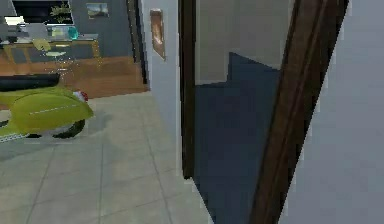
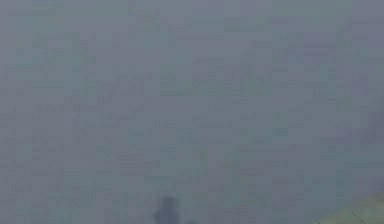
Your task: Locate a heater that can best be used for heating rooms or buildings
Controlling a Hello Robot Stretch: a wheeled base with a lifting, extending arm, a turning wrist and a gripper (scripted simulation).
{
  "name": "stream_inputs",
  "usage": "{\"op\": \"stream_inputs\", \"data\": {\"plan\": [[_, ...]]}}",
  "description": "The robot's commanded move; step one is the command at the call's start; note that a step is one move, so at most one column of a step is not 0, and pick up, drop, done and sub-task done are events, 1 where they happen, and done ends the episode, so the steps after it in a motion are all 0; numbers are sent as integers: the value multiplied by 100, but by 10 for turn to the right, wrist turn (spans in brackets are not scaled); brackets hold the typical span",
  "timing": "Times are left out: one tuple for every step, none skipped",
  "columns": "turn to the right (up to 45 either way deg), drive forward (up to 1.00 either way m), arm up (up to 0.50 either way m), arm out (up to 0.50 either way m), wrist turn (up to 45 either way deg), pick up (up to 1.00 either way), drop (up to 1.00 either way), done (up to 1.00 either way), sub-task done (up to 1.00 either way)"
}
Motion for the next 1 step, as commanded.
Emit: {"op": "stream_inputs", "data": {"plan": [[0, 75, 0, 0, 0, 0, 0, 0, 0]]}}
